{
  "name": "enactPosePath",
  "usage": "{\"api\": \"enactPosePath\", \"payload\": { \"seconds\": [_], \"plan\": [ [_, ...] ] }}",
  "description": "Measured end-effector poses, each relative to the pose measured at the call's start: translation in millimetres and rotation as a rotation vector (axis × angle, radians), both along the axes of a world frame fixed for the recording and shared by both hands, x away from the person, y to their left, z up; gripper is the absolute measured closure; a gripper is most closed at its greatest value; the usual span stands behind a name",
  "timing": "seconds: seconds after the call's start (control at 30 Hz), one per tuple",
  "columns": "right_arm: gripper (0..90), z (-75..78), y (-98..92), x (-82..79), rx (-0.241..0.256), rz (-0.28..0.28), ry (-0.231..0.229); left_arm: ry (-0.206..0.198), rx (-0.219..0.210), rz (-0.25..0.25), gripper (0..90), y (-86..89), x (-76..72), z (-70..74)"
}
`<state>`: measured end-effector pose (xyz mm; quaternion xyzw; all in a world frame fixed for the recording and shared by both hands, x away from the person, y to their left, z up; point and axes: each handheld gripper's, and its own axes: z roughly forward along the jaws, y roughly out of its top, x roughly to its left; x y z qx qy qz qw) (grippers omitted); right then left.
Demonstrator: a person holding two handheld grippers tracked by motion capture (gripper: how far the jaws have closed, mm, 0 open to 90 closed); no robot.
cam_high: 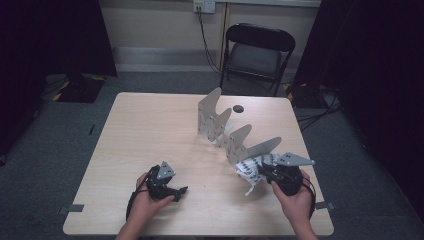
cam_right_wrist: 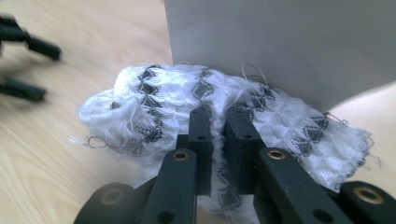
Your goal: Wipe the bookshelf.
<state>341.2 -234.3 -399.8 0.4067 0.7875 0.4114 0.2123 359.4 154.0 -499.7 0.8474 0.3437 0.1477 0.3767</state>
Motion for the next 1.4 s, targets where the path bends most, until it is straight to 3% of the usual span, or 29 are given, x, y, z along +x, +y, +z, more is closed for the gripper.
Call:
{"api": "enactPosePath", "payload": {
  "seconds": [0.17, 0.23, 0.3, 0.6, 0.73, 0.9, 1.03, 1.33, 1.4],
  "plan": [
    [81.7, 35.6, 2.7, 0.4, 0.005, 0.006, -0.083, 0.000, 0.000, 0.000, 16.1, 0.0, 0.0, 0.0],
    [81.8, 38.5, 4.9, 2.0, 0.001, 0.011, -0.088, 0.000, 0.000, 0.000, 16.1, 0.0, 0.0, 0.0],
    [81.8, 33.0, 6.3, 3.3, 0.003, 0.017, -0.070, 0.000, 0.000, 0.000, 16.1, 0.0, 0.0, 0.0],
    [81.5, -47.9, 15.7, 7.6, -0.046, 0.022, 0.081, 0.001, -0.001, 0.001, 16.1, 0.0, 0.0, 0.0],
    [80.2, -67.7, 18.5, 9.9, -0.059, 0.017, 0.110, 0.001, -0.001, 0.001, 16.1, 0.0, 0.0, 0.0],
    [78.6, -80.5, 15.9, 12.5, -0.074, 0.021, 0.157, 0.001, -0.001, 0.001, 16.1, 0.0, 0.0, 0.0],
    [77.1, -81.4, 8.4, 7.4, -0.068, 0.039, 0.187, 0.001, -0.002, 0.001, 16.1, 0.2, 0.1, 0.0],
    [70.4, -78.4, -15.5, -22.9, -0.114, 0.058, 0.203, 0.001, -0.002, 0.001, 16.1, 0.1, 0.1, 0.0],
    [62.2, -76.6, -21.8, -29.0, -0.108, 0.059, 0.199, 0.000, -0.001, 0.001, 16.1, 0.1, 0.1, 0.0]
  ]
}}
